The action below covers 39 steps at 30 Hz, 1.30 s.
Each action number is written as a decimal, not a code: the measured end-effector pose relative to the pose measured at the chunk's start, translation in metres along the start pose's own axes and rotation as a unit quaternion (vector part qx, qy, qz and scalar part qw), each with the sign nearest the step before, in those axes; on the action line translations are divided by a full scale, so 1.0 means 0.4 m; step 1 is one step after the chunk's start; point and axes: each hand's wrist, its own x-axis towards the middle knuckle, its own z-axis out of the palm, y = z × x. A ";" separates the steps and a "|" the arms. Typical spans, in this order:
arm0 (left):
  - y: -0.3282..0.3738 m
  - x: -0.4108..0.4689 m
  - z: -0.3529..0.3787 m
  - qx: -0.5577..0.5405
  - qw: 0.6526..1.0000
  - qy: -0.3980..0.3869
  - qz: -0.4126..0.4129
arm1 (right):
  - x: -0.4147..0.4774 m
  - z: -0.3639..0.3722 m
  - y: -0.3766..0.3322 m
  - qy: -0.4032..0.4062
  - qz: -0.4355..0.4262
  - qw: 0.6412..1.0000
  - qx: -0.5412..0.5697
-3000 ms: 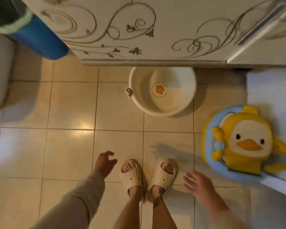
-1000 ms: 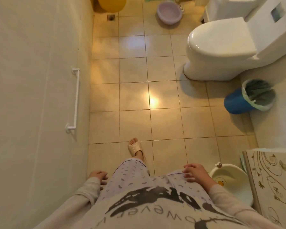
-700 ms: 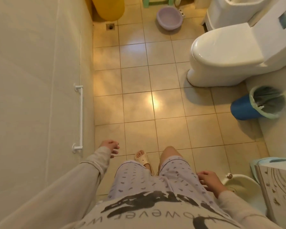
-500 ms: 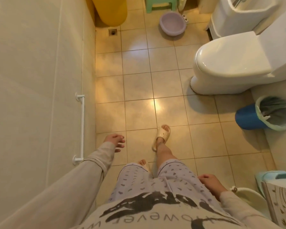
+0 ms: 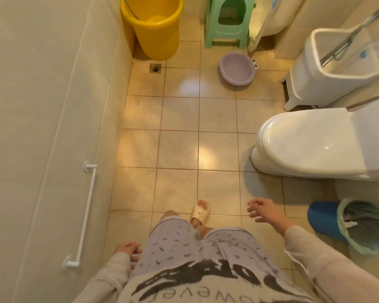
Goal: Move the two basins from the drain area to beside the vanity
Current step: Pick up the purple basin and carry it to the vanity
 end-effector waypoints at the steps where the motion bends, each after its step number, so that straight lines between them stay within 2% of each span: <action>1: 0.025 -0.003 0.005 0.003 1.000 0.001 -0.005 | 0.018 -0.027 -0.051 -0.001 -0.013 1.000 -0.006; 7: 0.255 0.010 0.025 -0.001 1.000 0.011 0.028 | 0.131 -0.115 -0.246 0.009 -0.045 0.998 0.046; 15: 0.713 0.062 0.017 0.016 0.997 -0.002 0.079 | 0.266 -0.143 -0.352 0.023 0.038 0.993 0.105; 20: 1.029 0.019 0.017 0.036 0.989 -0.016 0.142 | 0.306 -0.153 -0.398 0.031 0.118 0.984 0.131; 27: 1.392 -0.050 0.015 0.107 0.971 -0.058 0.203 | 0.358 -0.172 -0.518 0.049 0.165 0.974 0.149; 32: 1.572 -0.056 0.039 0.068 0.974 -0.065 0.205 | 0.432 -0.227 -0.635 0.023 0.171 0.978 0.116; 36: 1.673 -0.018 0.068 0.037 0.983 -0.056 0.169 | 0.545 -0.313 -0.751 0.043 0.173 0.968 0.179; 39: 1.734 0.009 0.101 0.038 0.991 -0.019 0.126 | 0.649 -0.414 -0.852 0.049 0.151 0.968 0.193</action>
